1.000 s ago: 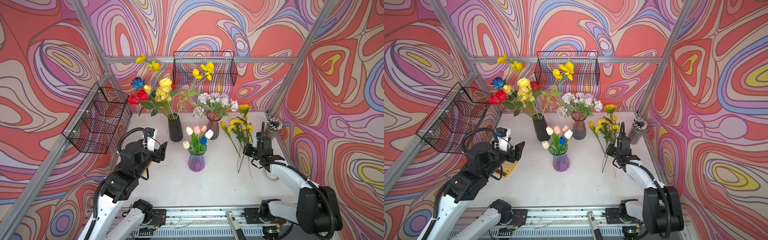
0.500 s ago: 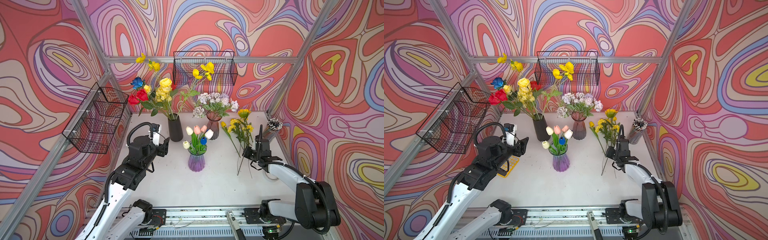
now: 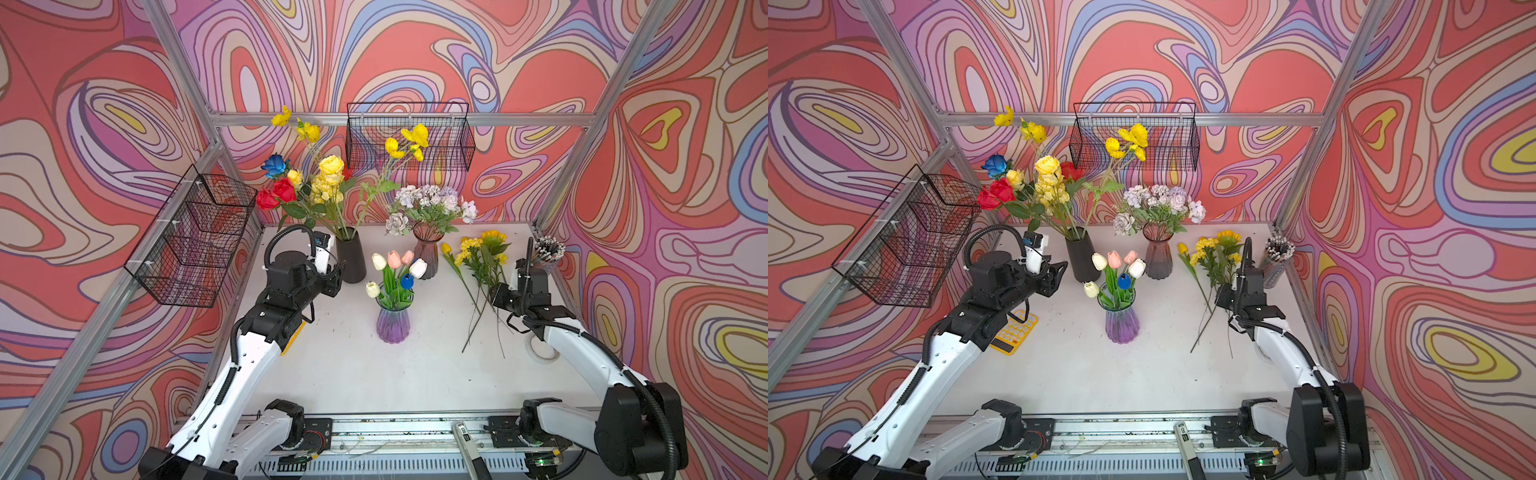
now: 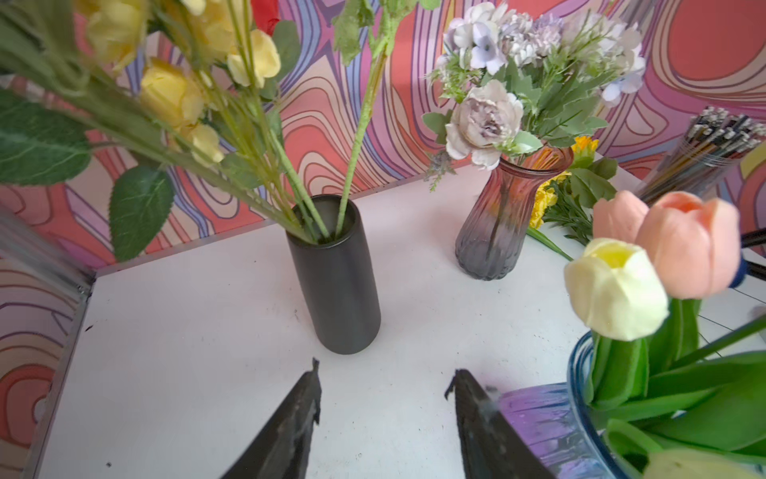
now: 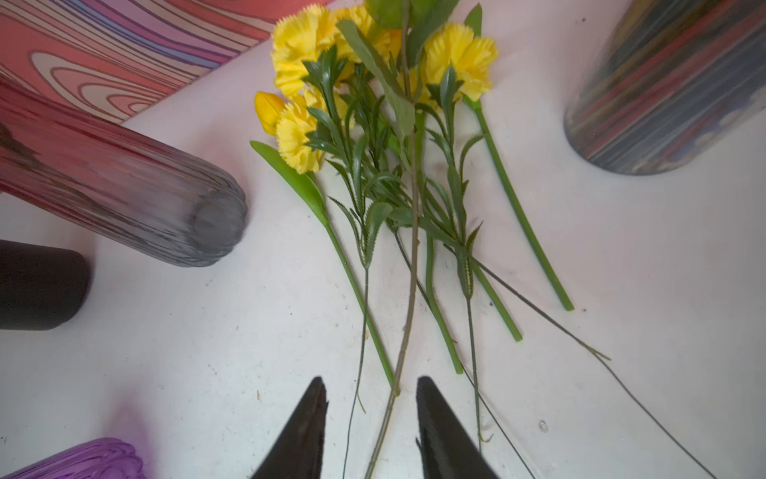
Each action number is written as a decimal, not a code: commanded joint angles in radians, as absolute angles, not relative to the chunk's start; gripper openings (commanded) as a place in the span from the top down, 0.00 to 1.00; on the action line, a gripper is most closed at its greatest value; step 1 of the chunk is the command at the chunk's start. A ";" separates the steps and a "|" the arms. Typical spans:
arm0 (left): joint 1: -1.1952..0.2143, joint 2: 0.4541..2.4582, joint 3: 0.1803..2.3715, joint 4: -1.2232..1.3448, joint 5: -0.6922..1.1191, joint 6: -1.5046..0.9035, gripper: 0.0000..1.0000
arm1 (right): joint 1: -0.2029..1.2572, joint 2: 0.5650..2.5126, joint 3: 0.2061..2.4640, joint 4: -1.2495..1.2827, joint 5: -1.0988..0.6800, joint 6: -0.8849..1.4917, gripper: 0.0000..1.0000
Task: Pick out yellow flowers from the vase
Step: Place the flower at the center of the board, then pick up the flower from the vase.
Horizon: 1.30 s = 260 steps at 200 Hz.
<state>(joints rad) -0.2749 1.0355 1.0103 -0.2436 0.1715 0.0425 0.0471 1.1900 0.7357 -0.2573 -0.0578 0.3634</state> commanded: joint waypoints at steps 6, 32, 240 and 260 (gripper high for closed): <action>-0.271 1.131 1.120 -0.195 0.251 0.114 0.50 | 0.044 1.145 0.796 -0.330 -0.057 0.296 0.58; -0.271 1.245 1.215 -0.186 0.273 0.147 0.51 | 0.043 1.115 0.840 -0.355 -0.123 0.264 0.56; -0.287 1.719 1.448 0.080 0.109 0.312 0.51 | 0.044 1.031 0.831 -0.310 -0.321 0.317 0.53; -0.288 1.740 1.473 0.069 0.117 0.317 0.58 | 0.044 1.037 0.830 -0.303 -0.321 0.316 0.53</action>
<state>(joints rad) -0.2832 1.7153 1.4258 0.0399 0.1261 0.2874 0.0471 1.0405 0.8436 -0.3283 -0.3111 0.3161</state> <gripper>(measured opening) 0.467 0.466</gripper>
